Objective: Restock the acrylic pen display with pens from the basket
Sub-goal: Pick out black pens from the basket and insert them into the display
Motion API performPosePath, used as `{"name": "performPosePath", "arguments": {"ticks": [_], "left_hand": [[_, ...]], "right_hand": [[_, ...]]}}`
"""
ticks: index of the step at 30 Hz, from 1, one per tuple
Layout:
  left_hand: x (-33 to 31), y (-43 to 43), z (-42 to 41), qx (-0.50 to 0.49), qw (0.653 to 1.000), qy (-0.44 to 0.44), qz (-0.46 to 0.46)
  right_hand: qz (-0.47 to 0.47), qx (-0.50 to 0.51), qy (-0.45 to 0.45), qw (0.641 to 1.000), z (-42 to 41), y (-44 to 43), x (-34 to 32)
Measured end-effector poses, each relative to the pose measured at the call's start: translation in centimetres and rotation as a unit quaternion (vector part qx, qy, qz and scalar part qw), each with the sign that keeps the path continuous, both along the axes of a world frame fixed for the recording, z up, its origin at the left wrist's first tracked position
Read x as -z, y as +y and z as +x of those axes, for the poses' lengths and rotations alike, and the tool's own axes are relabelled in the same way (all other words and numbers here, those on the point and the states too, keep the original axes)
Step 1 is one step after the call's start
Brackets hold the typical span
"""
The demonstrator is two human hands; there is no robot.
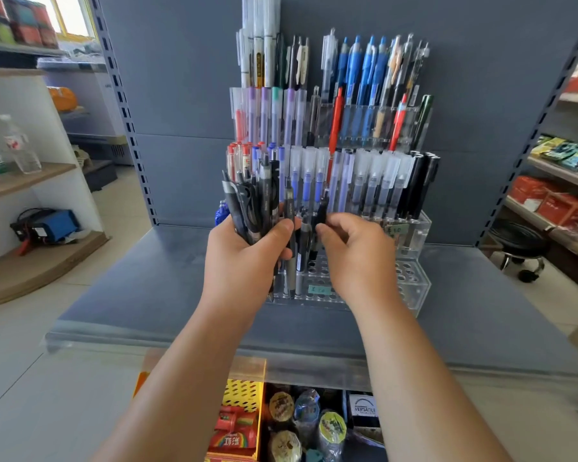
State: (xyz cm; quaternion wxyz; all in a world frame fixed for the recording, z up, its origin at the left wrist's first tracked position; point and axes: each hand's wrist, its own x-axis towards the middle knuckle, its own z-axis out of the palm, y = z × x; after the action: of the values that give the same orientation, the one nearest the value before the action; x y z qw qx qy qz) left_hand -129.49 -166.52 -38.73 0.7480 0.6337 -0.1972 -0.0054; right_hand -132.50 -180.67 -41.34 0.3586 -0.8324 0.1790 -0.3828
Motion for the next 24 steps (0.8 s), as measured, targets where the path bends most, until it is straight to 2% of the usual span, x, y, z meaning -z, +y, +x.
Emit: {"name": "performPosePath", "arguments": {"ticks": [12, 14, 17, 20, 24], "left_hand": [[0.8, -0.8, -0.7, 0.032, 0.999, 0.024, 0.003], [0.7, -0.9, -0.6, 0.03, 0.999, 0.025, 0.0], [0.5, -0.9, -0.6, 0.029, 0.999, 0.031, 0.005], [0.5, -0.8, -0.9, 0.042, 0.998, 0.024, 0.033], [0.6, -1.0, -0.9, 0.068, 0.996, 0.004, 0.054]], "right_hand": [[-0.009, 0.046, 0.097, 0.994, 0.0, 0.6, 0.3], [0.004, 0.047, 0.062, 0.997, -0.2, 0.3, -0.1], [0.021, 0.054, -0.056, 0.997, -0.9, 0.0, -1.5], [0.027, 0.002, -0.157, 0.987, -1.8, 0.8, -3.3], [0.071, -0.099, -0.109, 0.987, -1.9, 2.2, -4.4]]}}
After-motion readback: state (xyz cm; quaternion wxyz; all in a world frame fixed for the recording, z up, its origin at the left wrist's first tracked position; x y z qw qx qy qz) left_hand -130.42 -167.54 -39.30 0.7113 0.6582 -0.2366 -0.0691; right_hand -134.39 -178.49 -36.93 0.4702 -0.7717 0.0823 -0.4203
